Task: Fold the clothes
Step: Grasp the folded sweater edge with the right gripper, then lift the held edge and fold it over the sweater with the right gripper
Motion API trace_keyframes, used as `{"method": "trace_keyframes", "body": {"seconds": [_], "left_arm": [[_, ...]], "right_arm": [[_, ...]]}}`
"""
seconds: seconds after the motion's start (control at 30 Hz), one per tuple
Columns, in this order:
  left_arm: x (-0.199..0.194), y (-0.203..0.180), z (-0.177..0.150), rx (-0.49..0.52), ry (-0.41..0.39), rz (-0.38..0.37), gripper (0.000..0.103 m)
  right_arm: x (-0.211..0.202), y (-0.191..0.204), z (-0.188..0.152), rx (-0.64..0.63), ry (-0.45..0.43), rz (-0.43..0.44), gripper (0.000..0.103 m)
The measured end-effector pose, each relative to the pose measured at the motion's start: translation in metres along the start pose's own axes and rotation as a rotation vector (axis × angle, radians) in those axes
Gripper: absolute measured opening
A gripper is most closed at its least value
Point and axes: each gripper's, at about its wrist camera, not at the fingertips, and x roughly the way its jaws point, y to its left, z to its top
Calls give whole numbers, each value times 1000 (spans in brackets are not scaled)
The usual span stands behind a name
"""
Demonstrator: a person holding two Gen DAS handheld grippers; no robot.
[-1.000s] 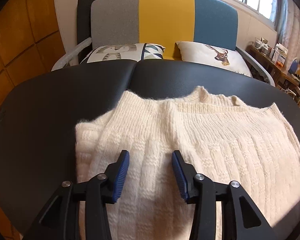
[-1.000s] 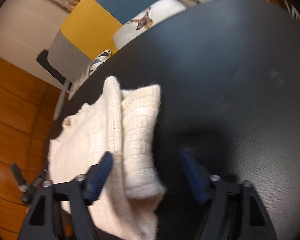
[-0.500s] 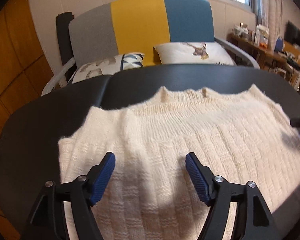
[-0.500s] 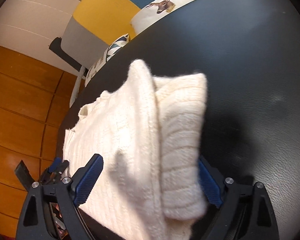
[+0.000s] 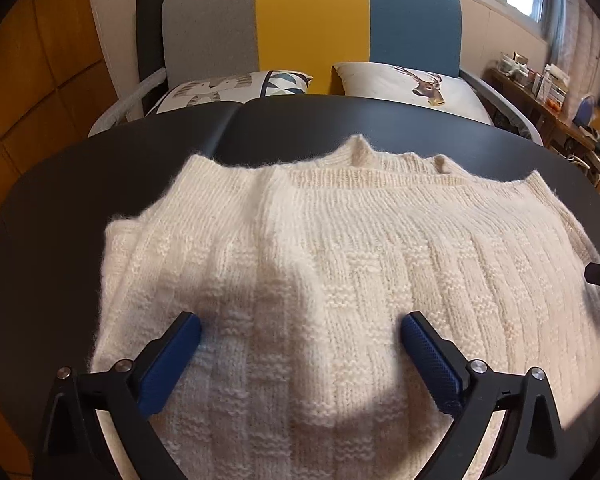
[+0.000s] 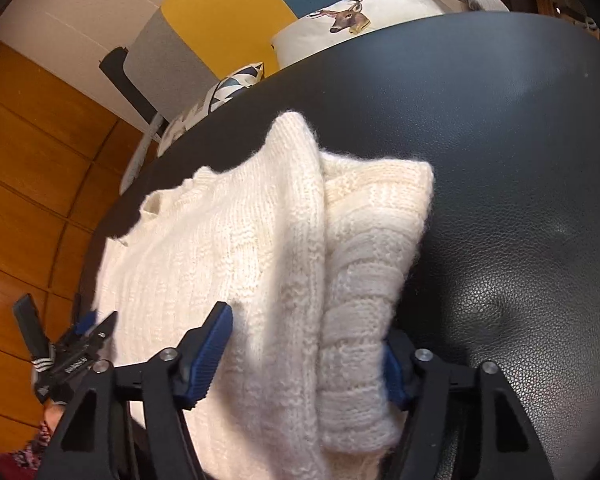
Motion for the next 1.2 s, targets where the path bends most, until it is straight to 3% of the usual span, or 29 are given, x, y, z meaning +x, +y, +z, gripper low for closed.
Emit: {"method": "trace_keyframes", "body": {"seconds": [0.03,0.1,0.17,0.27,0.47,0.63,0.77,0.83,0.97,1.2], "left_arm": [[0,0,-1,0,-2,3,103],[0,-1,-2,-3,-5,6,103],[0,1,-2,-9,-4,2,103],[-1,3,0,-9,6,-7,103],[-15,16,2,6,3,-8,103],[-35,48,-1,-19,-50,20,103],[-44,85,-7,-30,-98,110,103],[-36,102,-10,-30,-75,139,103],[-7,125,-21,-51,32,72,103],[5,153,-31,-162,51,-81,103]], "right_arm": [[1,1,-1,-12,-5,-25,57],[0,0,-1,-8,-8,-44,36],[-2,-1,0,8,-6,-45,26],[-10,9,2,23,-8,-65,19],[-38,53,13,-20,-26,-64,17],[-48,91,22,-28,-12,-57,17],[-56,119,27,-19,-6,-38,17],[-60,132,30,-14,-4,-28,17],[-63,174,35,-44,-5,-15,17],[-41,269,33,-162,9,-3,16]]}}
